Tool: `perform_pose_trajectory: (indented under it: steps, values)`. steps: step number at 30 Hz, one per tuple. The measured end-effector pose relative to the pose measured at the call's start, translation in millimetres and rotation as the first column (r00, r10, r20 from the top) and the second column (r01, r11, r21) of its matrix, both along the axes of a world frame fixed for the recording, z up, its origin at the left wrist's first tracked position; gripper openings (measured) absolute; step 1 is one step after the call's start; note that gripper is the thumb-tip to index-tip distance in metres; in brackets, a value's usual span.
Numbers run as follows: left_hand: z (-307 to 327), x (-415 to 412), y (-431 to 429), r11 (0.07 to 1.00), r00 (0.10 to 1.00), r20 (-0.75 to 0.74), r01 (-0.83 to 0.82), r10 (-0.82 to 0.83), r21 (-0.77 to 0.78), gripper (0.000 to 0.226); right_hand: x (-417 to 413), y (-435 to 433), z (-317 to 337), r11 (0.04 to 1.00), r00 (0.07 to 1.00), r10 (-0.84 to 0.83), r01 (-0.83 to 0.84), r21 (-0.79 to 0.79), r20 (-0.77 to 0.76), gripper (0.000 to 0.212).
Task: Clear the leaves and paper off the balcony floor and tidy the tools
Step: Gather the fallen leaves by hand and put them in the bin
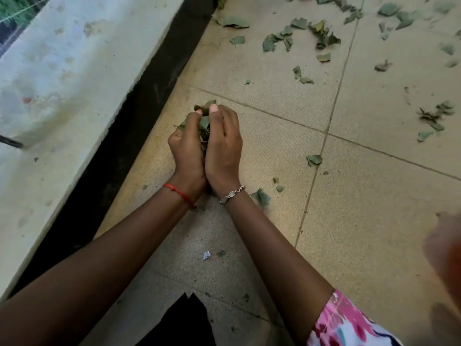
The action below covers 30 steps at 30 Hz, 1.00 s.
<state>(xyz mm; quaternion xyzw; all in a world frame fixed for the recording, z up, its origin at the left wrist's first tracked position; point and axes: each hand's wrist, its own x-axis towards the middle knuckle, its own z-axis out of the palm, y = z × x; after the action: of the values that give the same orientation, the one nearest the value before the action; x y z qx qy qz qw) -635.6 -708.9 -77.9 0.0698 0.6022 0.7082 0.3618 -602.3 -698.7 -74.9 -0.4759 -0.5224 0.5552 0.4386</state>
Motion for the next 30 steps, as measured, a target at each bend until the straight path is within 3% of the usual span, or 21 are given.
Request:
perform_pose_trajectory:
  steps: [4, 8, 16, 19, 21, 23, 25, 28, 30]
  values:
    - [5.6, 5.6, 4.3, 0.998, 0.972, 0.232, -0.041, 0.029, 0.047, 0.024, 4.5, 3.4, 3.1, 0.976, 0.974, -0.060, 0.011, -0.217, -0.218, 0.015]
    - [7.2, 1.9, 6.7, 0.988, 0.903, 0.427, -0.016, -0.052, 0.153, 0.022, 10.8, 8.2, 12.7, 0.925, 0.919, -0.111, -0.044, -0.377, -0.379, 0.016]
    - [99.6, 46.1, 53.6, 0.967, 0.793, 0.595, -0.029, -0.132, 0.253, 0.020, 54.2, 52.7, 112.1, 0.907, 0.864, -0.213, 0.001, -0.421, -0.457, 0.013]
    - [161.6, 74.8, 62.5, 0.972, 0.785, 0.591, 0.059, -0.184, 0.226, 0.017, 83.0, 60.3, 170.1, 0.891, 0.835, -0.288, 0.054, -0.451, -0.469, 0.014]
    - [200.7, 91.8, 60.9, 0.979, 0.891, 0.407, 0.162, -0.200, 0.126, 0.012, 96.9, 58.8, 215.5, 0.882, 0.832, -0.322, 0.091, -0.462, -0.451, 0.014]
    - [261.6, 107.9, 65.0, 0.972, 0.919, 0.317, 0.227, -0.234, 0.062, 0.015, 113.1, 65.0, 280.2, 0.876, 0.831, -0.338, 0.107, -0.470, -0.441, 0.016]
    - [339.3, 121.9, 76.4, 0.969, 0.901, 0.356, 0.233, -0.248, 0.083, 0.017, 128.4, 76.1, 356.7, 0.878, 0.828, -0.342, 0.114, -0.465, -0.444, 0.016]
    - [467.4, 144.9, 103.1, 0.975, 0.790, 0.572, 0.182, -0.223, 0.128, 0.018, 154.8, 99.8, 474.8, 0.881, 0.835, -0.351, 0.141, -0.452, -0.424, 0.022]
    - [555.8, 163.2, 115.1, 0.978, 0.761, 0.613, 0.172, -0.210, 0.122, 0.018, 174.7, 112.8, 561.8, 0.884, 0.840, -0.351, 0.152, -0.442, -0.413, 0.023]
